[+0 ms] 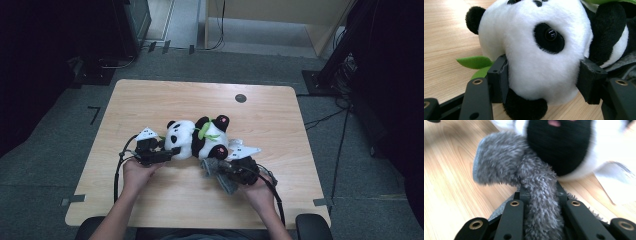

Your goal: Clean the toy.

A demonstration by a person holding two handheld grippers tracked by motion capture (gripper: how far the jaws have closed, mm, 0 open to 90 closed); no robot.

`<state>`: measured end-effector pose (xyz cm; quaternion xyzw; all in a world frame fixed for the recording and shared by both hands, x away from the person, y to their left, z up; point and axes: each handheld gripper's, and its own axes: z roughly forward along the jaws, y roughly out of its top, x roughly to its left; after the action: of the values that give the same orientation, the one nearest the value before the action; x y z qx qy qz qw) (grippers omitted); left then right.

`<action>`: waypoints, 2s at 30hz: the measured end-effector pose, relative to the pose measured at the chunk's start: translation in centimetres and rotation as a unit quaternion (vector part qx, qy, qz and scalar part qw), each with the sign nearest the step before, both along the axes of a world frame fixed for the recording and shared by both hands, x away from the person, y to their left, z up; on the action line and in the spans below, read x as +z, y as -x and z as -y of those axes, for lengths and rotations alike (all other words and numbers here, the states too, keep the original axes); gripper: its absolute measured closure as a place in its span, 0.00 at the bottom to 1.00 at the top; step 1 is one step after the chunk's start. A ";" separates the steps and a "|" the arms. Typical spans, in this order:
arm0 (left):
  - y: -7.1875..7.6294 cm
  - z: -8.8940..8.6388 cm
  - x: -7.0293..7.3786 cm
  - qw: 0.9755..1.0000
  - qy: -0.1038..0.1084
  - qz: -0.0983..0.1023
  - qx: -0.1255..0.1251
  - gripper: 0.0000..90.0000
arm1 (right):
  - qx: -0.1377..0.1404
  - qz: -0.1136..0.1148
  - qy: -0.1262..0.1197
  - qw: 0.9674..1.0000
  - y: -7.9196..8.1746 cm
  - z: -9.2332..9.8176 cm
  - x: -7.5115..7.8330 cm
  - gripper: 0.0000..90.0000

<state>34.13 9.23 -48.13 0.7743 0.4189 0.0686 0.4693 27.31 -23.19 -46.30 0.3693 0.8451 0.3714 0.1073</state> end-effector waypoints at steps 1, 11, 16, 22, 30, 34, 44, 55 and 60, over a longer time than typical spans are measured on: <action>0.1 0.1 0.0 1.000 -0.005 0.002 -0.001 0.40 | 0.002 0.001 0.001 1.000 -0.1 0.5 0.0 0.86; 0.0 0.1 0.0 1.000 -0.005 0.003 -0.001 0.41 | -0.022 -0.010 -0.004 1.000 -2.0 4.4 0.5 0.85; 0.1 0.2 -0.1 1.000 -0.011 0.009 -0.003 0.41 | -0.052 -0.009 -0.002 0.999 -3.5 5.8 0.6 0.86; 0.1 0.1 -0.2 1.000 -0.007 0.010 -0.001 0.41 | -0.050 -0.005 -0.008 0.999 -6.3 5.8 0.8 0.86; 0.3 0.0 -0.4 1.000 0.005 0.013 0.005 0.40 | -0.052 0.001 -0.011 0.999 -9.4 5.2 0.7 0.85; 0.4 0.1 -0.5 1.000 0.008 0.015 0.010 0.39 | -0.070 0.006 -0.025 0.997 -10.3 6.1 0.8 0.85; 0.7 0.3 -0.4 1.000 0.001 0.020 0.018 0.36 | -0.116 0.027 -0.058 0.991 -12.3 9.9 0.7 0.84; 1.0 0.5 -0.3 0.999 -0.014 0.027 0.019 0.34 | -0.166 0.045 -0.055 0.983 -14.5 12.4 -1.1 0.83; 0.8 0.4 -0.3 0.999 -0.010 0.025 0.020 0.33 | -0.186 0.051 -0.025 0.981 -15.6 12.9 -2.4 0.82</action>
<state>33.35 8.81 -48.43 0.7688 0.4217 0.1011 0.4701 42.95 -36.12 -48.70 0.5033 0.7453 0.3847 0.2078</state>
